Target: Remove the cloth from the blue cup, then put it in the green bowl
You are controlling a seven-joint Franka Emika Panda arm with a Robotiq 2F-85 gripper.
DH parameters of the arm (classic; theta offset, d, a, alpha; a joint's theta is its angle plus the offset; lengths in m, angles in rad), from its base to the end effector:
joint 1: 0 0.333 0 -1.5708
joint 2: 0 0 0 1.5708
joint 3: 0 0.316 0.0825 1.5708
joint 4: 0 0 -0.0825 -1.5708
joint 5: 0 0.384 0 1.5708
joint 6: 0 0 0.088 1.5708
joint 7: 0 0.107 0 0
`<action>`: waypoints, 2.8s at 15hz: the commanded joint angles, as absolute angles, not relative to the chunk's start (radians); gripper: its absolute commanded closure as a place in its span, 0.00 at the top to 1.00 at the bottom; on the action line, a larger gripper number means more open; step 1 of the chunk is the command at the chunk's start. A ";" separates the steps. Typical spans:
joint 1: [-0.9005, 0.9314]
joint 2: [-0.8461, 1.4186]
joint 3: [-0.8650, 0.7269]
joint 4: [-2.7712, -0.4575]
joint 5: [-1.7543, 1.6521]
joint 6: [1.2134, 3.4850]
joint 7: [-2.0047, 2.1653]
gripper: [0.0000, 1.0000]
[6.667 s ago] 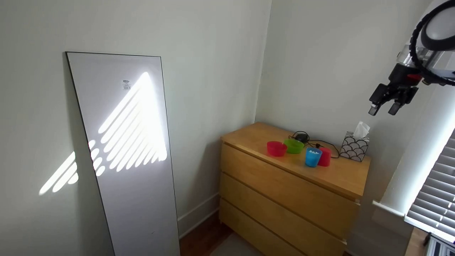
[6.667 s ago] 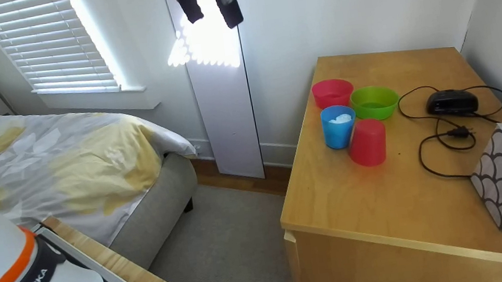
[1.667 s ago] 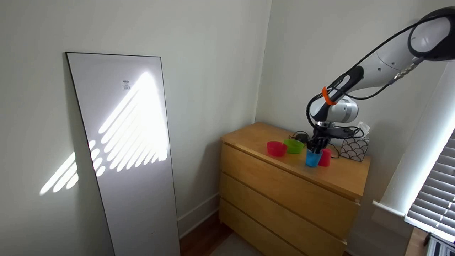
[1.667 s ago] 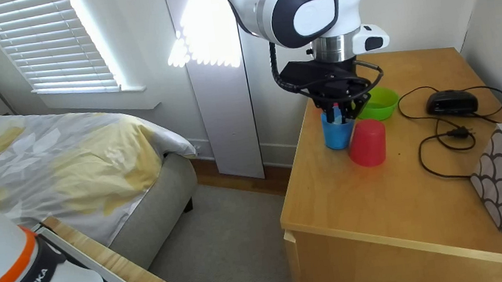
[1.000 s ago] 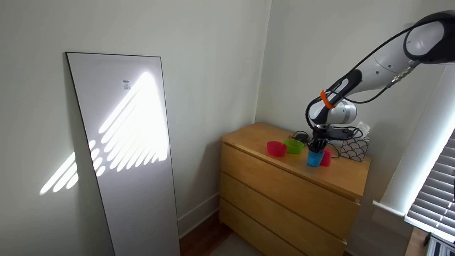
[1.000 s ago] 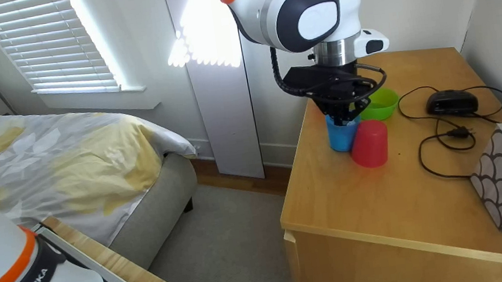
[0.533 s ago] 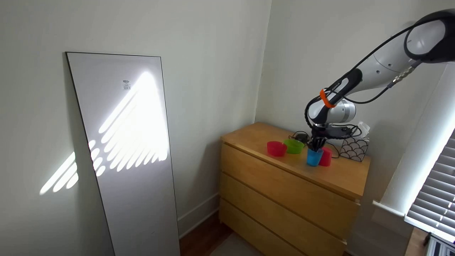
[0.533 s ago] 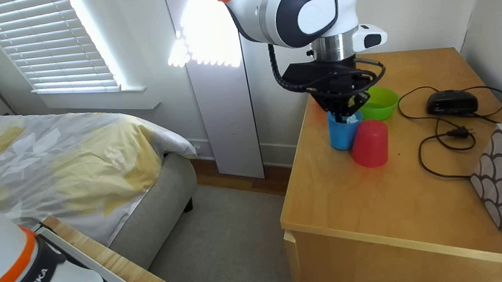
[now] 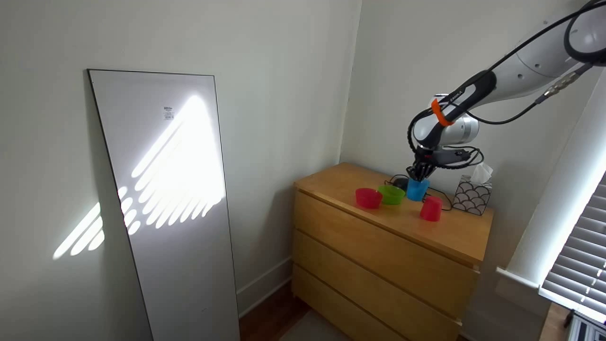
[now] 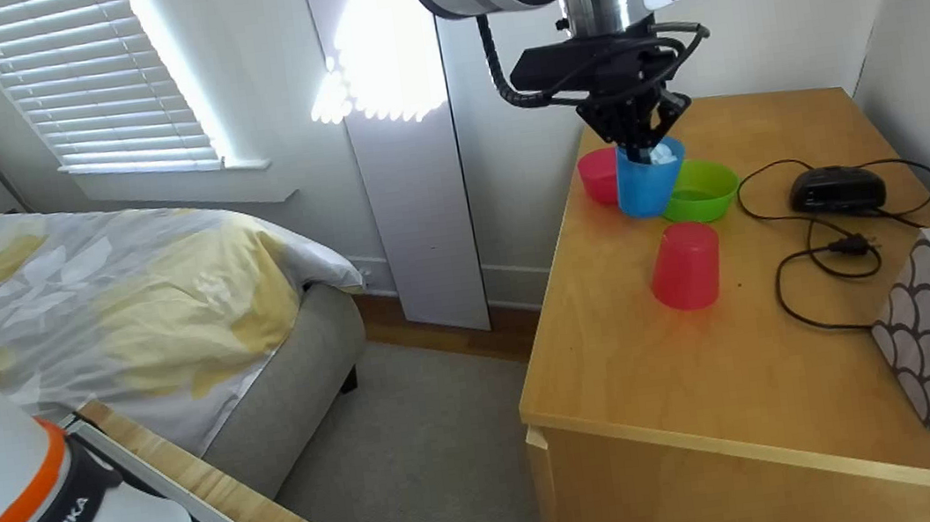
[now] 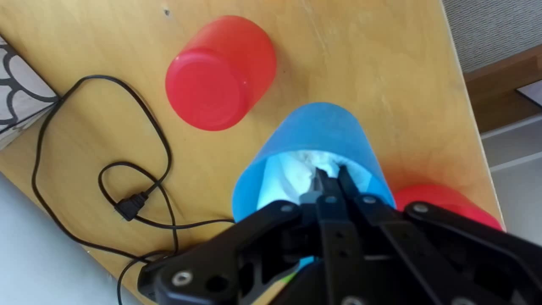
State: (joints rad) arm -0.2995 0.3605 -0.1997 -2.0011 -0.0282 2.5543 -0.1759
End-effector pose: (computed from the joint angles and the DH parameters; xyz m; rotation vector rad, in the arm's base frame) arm 0.5511 -0.2937 0.3006 2.9552 -0.4192 0.2384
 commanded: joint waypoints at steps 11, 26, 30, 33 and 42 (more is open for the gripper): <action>-0.318 0.195 -0.235 -2.040 0.023 2.348 -0.209 0.01; -0.400 0.296 -0.138 -1.988 0.356 2.707 -0.468 0.01; -0.457 0.406 -0.068 -1.909 0.500 2.789 -0.579 0.01; -0.487 0.483 -0.027 -1.848 0.555 2.800 -0.617 0.01; -0.559 0.608 0.052 -1.723 0.484 2.773 -0.573 0.28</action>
State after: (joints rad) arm -0.5287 0.5747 0.0241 -1.7624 0.5183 2.7877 -0.5861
